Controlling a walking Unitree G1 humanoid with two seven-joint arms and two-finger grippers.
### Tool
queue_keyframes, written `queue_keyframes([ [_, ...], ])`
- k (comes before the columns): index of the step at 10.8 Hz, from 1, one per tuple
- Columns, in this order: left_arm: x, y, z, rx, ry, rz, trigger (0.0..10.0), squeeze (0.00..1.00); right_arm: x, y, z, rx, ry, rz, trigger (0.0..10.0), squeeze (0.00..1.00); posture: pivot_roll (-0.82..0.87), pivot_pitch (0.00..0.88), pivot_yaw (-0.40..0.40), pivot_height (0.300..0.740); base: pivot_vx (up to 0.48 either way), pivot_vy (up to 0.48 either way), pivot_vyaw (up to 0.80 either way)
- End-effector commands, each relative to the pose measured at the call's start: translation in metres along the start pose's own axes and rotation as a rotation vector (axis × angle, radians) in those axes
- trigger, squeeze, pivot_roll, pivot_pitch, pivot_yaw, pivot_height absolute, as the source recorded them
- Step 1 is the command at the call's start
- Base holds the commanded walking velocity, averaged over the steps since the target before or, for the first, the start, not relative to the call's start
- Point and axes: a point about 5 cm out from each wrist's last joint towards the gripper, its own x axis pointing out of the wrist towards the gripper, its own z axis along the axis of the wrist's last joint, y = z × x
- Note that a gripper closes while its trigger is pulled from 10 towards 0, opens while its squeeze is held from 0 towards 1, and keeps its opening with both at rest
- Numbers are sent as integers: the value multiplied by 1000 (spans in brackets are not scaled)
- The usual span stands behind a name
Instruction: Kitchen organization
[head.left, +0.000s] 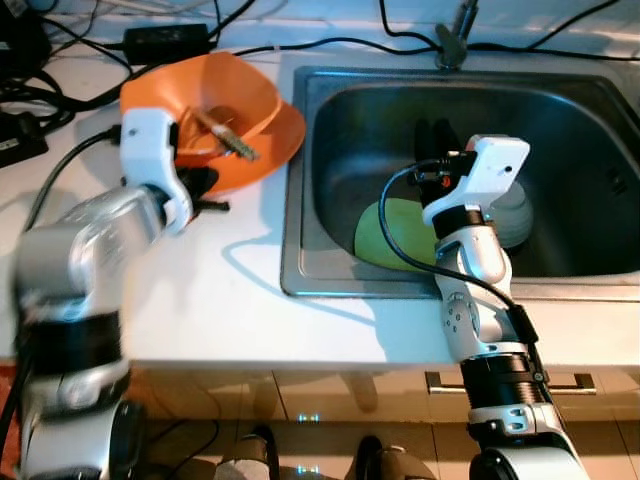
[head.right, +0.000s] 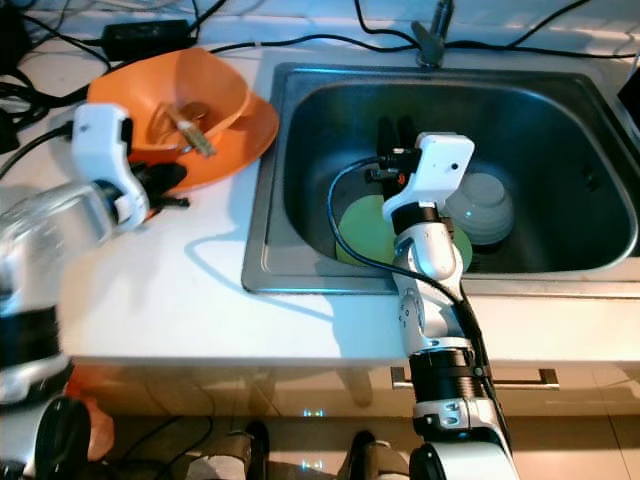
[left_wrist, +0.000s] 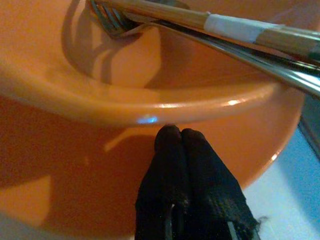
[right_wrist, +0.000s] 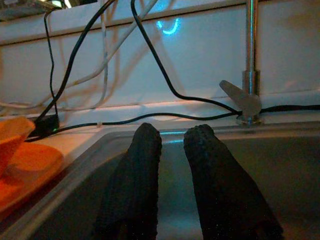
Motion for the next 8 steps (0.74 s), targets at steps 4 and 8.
queue_keyframes([
  [4,-42,-8,-33,-46,112,48,10000,0,-8,-5,-17,21,83,-9,10000,0,249,264,-28,740,0,0,0],
  [8,-77,-13,-33,-26,39,147,10000,0,-4,-6,-17,25,89,8,10000,0,278,278,-53,740,0,0,0],
])
